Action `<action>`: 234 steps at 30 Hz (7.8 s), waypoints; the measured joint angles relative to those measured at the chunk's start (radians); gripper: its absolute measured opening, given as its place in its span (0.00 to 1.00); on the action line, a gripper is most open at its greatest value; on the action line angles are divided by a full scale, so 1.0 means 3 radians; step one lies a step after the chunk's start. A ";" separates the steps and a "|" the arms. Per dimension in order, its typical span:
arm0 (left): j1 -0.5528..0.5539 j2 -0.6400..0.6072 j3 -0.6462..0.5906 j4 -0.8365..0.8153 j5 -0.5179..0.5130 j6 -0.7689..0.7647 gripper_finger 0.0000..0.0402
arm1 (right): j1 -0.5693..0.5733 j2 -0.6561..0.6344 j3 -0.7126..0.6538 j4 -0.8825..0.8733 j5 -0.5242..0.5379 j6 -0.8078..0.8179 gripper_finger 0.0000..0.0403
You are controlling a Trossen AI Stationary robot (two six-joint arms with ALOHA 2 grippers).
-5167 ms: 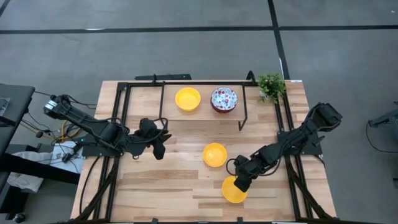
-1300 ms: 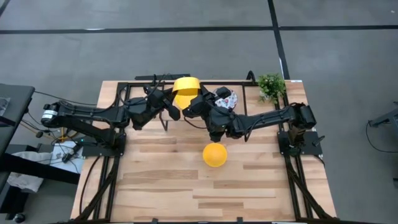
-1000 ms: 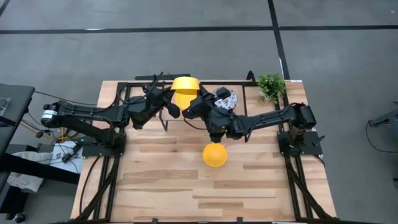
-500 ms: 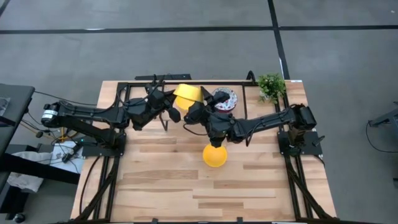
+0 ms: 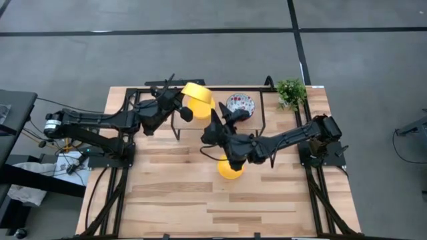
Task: Pick & Place Mini bowls
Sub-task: Stack the bottom yellow bowl on the yellow bowl on the shelf
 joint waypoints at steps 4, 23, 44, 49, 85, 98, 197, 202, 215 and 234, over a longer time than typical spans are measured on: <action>0.0116 0.0000 0.0000 -0.0088 0.0012 -0.0026 0.02 | 0.0027 -0.0006 0.0000 -0.0269 0.0080 0.0221 0.41; 0.0513 0.0000 0.0000 -0.0955 0.1619 -0.2406 0.01 | -0.0190 -0.1019 -0.0006 -0.4367 -0.2190 0.3822 0.22; 0.1401 0.0012 0.0965 -0.2829 0.3037 -0.3390 0.01 | 0.0020 -0.2431 -0.1162 -0.4178 -0.2841 0.3567 0.22; 0.1441 0.0038 0.1239 -0.3197 0.3049 -0.3603 0.01 | -0.0028 -0.2952 -0.1717 -0.3461 -0.3342 0.3288 0.22; 0.1725 0.1442 0.2585 -0.4468 0.3578 -0.4187 0.01 | -0.0143 -0.4405 -0.3383 -0.2343 -0.4010 0.3094 0.22; 0.1812 0.1653 0.2584 -0.4828 0.3932 -0.4251 0.01 | -0.0147 -0.4684 -0.3561 -0.2332 -0.4012 0.3096 0.22; 0.1604 0.1205 0.2574 -0.4486 0.3254 -0.4363 0.20 | -0.0147 -0.4829 -0.3609 -0.2341 -0.4017 0.3216 0.22; 0.1606 0.1263 0.2575 -0.4157 0.3233 -0.4069 0.17 | -0.0147 -0.4829 -0.3607 -0.2342 -0.4012 0.3318 0.22; 0.1679 0.1496 0.2513 -0.4211 0.3289 -0.3768 0.08 | -0.0146 -0.4828 -0.3606 -0.2381 -0.4010 0.3390 0.22; 0.1731 0.1048 0.1799 -0.3352 0.3457 -0.3606 0.02 | -0.0147 -0.4828 -0.3606 -0.2379 -0.4001 0.3478 0.22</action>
